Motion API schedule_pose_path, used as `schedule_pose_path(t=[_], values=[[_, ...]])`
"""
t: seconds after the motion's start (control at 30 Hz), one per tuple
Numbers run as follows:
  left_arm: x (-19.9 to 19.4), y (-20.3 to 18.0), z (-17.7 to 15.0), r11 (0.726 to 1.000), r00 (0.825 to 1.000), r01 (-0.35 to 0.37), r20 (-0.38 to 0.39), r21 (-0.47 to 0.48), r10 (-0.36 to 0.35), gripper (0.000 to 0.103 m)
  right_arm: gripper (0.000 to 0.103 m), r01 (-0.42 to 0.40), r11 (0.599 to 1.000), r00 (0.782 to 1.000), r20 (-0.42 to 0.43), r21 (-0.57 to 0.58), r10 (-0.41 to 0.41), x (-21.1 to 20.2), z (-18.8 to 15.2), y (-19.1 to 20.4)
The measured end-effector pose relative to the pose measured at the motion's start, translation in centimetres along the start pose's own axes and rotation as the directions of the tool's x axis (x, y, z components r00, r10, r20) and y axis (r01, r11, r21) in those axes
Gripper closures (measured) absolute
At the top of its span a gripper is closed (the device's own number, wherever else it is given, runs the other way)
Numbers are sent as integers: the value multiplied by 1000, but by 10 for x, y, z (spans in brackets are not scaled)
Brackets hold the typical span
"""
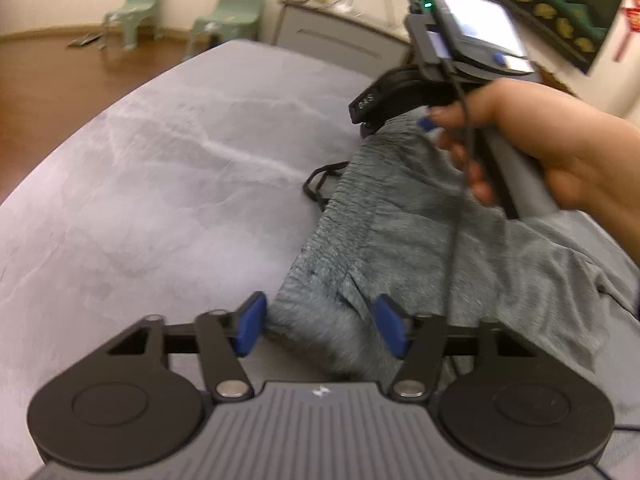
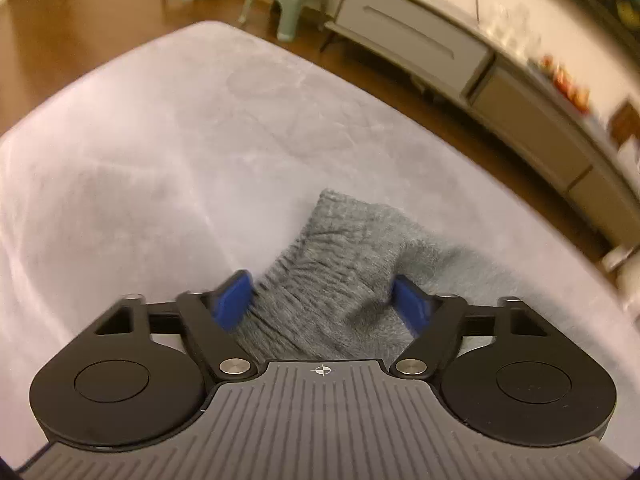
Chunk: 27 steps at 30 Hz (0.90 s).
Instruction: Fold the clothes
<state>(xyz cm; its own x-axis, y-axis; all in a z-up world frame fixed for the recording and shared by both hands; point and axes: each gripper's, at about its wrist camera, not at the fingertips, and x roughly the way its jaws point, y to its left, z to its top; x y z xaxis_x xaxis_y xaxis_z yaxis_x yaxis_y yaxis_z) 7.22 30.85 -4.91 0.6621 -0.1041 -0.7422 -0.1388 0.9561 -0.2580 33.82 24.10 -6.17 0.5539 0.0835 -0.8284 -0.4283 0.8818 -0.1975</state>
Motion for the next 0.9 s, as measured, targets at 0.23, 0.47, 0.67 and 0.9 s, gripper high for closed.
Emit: schedule_pose_path(t=[0.23, 0.47, 0.67, 0.9], values=[[-30, -22, -10, 972, 975, 188, 89, 144, -202, 68, 94, -31, 998, 979, 204, 59, 19, -80, 16, -50], [-33, -46, -17, 952, 975, 200, 50, 230, -217, 81, 95, -196, 960, 926, 360, 201, 113, -131, 13, -90], [-11, -13, -2, 998, 998, 60, -3, 33, -60, 83, 85, -183, 963, 930, 354, 197, 104, -102, 53, -59], [5, -18, 7, 999, 1000, 11, -23, -40, -12, 59, 30, -324, 885, 878, 453, 335, 151, -163, -32, -140]])
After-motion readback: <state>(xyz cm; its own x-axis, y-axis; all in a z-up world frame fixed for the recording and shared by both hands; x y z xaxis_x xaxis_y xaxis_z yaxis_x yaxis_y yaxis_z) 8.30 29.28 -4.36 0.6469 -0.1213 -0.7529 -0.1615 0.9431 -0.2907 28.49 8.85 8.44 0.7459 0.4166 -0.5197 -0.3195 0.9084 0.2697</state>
